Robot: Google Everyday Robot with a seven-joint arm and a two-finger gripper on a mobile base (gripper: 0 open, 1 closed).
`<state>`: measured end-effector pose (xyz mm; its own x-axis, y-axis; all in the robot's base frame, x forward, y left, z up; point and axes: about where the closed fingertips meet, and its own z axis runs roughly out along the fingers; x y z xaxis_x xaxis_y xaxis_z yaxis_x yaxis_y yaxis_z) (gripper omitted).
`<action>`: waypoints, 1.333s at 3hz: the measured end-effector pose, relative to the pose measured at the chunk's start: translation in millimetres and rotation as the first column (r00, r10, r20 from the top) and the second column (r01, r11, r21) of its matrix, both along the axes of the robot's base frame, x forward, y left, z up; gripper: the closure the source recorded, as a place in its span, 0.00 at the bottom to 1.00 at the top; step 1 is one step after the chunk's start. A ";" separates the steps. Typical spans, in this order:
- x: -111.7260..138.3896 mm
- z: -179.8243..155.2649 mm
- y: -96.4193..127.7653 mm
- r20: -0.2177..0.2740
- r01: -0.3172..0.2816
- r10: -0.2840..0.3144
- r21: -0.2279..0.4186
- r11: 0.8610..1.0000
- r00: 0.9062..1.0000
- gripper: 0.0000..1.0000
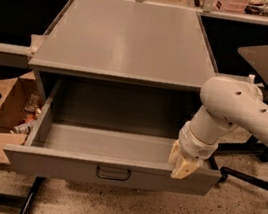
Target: Open top drawer
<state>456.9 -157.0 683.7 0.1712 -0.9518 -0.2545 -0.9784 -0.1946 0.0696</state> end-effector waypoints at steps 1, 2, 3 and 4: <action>0.0 0.0 0.0 0.000 0.000 0.000 0.000 1.000 1.000 0.53; 0.0 0.0 0.0 0.000 0.000 0.000 0.000 1.000 1.000 0.29; 0.0 0.0 0.0 0.000 0.000 0.000 0.000 1.000 1.000 0.01; 0.0 0.0 0.0 0.000 0.000 0.000 0.000 1.000 1.000 0.00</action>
Offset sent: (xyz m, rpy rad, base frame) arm 0.0000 0.0000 0.0000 0.0000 0.0000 0.0000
